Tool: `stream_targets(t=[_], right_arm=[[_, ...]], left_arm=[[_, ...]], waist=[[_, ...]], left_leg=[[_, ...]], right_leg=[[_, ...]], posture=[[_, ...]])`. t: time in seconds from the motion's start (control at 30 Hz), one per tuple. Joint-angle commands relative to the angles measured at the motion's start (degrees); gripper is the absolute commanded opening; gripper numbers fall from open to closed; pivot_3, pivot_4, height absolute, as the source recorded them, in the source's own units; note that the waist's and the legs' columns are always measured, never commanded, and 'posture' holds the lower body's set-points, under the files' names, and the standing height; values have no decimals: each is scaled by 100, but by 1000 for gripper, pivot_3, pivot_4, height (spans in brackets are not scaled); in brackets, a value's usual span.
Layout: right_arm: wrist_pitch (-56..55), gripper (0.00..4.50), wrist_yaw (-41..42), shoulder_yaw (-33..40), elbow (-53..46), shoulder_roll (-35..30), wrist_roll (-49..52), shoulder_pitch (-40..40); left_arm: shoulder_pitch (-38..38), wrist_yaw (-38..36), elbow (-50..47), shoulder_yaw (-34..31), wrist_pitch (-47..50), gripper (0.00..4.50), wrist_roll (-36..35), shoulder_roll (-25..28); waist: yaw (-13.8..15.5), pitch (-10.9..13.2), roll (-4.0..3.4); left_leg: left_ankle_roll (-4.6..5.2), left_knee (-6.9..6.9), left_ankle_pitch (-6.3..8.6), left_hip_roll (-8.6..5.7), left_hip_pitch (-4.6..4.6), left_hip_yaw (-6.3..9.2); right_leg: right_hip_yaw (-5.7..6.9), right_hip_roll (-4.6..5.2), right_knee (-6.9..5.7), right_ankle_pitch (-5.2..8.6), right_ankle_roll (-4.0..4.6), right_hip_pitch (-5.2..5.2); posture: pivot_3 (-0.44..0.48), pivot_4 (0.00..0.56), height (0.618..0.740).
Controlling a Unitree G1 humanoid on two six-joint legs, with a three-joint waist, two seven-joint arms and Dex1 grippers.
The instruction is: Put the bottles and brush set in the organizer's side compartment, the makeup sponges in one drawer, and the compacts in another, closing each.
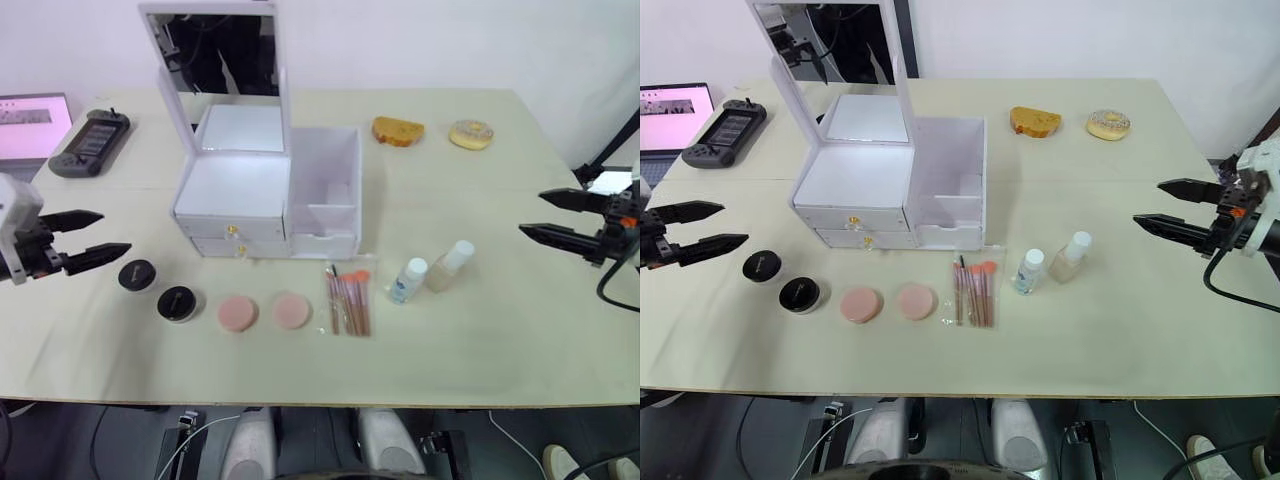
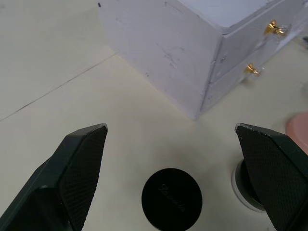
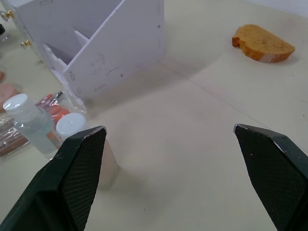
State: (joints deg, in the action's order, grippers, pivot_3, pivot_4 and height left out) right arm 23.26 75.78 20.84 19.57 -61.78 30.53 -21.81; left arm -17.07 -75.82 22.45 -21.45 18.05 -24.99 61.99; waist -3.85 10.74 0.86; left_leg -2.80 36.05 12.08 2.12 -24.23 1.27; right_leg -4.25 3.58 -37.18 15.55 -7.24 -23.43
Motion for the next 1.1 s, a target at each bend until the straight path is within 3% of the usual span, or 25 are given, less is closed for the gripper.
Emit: stream_targets(t=[0.03,0.47,0.67,0.8,0.97,1.1], right_arm=[[-188,4500,79,199,34,-105,-2,-40],[-342,4500,90,215,58,-78,-1,51],[311,4500,-393,216,-628,-101,106,29],[977,4500,-590,412,-1301,-202,385,175],[1958,4500,-1010,702,-2348,-243,805,437],[2584,4500,-1381,1024,-3170,-199,1178,675]], left_arm=[[-104,69,87,-113,-299,4484,78,118],[-356,167,524,-120,-407,4484,99,95],[-667,100,611,-110,-121,4484,-113,37],[-892,-108,114,-202,570,4484,-641,-21],[-690,-479,-1270,79,1174,4484,-1174,-122],[-1002,-508,-2000,421,1592,4484,-1519,-301]], waist=[[-1,0,0],[1,0,0],[8,0,0],[23,0,0],[74,0,0],[136,0,1]], left_leg=[[0,0,0,0,0,0],[0,1,0,0,0,-1],[0,3,0,0,1,0],[0,3,0,0,-2,0],[0,3,0,0,-5,0],[0,5,0,0,-2,1]], right_leg=[[0,0,0,0,0,0],[-1,0,-2,-3,-6,0],[-1,-1,-4,-3,-7,0],[-1,-1,-4,-4,-8,0],[-1,0,-3,-4,-8,0],[-2,-1,-4,-3,-7,1]], posture=[[0,150,740],[0,150,740],[0,150,740],[0,150,740],[0,150,740],[0,150,740]])
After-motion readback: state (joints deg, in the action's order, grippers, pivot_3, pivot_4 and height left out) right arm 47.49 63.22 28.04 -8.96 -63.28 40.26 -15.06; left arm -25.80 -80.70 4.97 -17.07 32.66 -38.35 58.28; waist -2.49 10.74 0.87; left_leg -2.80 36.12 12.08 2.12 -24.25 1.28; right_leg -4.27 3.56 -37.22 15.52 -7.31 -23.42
